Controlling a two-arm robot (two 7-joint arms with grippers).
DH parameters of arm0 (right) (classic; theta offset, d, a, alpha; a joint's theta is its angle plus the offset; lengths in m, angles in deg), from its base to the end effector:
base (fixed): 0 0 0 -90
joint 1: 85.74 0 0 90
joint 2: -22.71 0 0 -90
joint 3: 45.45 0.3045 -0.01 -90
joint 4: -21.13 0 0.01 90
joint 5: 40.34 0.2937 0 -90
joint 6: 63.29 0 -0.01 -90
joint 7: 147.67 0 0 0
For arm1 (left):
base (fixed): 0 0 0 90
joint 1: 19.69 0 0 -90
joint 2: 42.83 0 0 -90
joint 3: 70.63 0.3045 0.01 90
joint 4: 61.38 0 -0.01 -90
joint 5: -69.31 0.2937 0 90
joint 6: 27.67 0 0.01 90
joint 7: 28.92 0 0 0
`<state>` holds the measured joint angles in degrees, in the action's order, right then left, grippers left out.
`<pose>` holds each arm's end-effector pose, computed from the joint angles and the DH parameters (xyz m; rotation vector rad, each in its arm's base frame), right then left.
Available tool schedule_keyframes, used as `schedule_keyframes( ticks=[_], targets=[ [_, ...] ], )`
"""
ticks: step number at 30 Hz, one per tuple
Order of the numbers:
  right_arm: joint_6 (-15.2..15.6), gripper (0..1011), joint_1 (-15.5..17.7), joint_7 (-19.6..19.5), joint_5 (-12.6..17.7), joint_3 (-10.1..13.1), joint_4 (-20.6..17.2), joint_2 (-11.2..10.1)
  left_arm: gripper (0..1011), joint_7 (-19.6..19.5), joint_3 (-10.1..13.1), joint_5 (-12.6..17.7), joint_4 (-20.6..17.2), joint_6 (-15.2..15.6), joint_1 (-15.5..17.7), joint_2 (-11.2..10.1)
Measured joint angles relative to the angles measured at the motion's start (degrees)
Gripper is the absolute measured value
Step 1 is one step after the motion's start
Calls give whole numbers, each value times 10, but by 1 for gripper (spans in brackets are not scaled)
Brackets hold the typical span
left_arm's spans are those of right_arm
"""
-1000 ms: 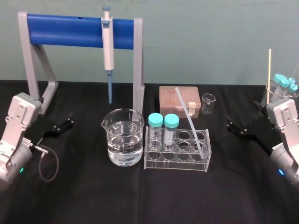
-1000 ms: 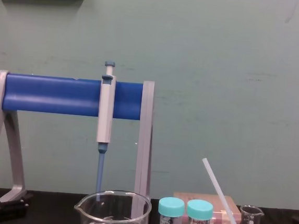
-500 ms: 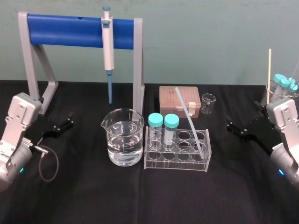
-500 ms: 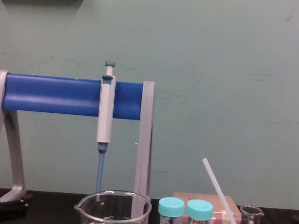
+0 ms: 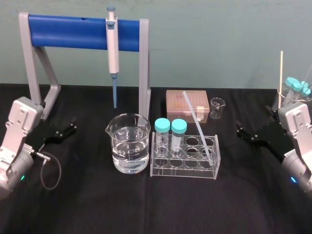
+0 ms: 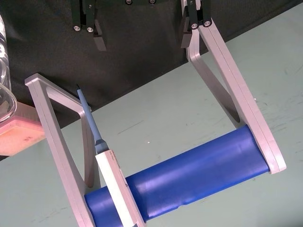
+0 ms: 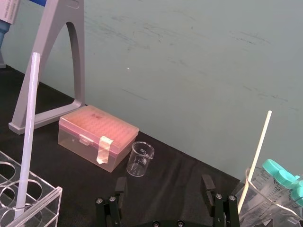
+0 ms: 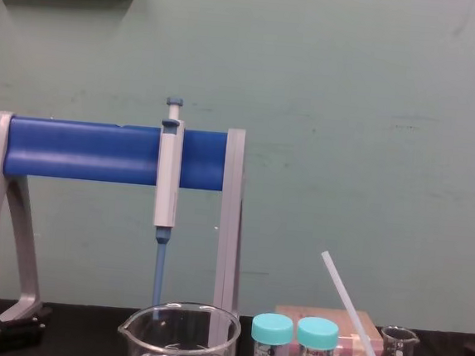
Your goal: Pick up the stirring rod with one hand, then place it down.
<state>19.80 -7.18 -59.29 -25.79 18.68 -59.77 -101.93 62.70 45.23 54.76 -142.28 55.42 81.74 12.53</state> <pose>0.3462 -0.0948 -0.3111 -0.3043 -0.2851 -1.2479 0.3462 0.0949 -0.3111 0.3043 -0.2850 1.2480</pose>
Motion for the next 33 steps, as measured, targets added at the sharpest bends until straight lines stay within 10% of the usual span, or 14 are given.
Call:
schedule_keyframes(
  ticks=[18,33],
  targets=[
    [0,1002,2,9,11,10,0,5,1000,0,0,0,0,0,0,0],
    [76,1002,-10,166,163,49,-49,36,1000,0,0,0,0,0,0,0]
  ],
)
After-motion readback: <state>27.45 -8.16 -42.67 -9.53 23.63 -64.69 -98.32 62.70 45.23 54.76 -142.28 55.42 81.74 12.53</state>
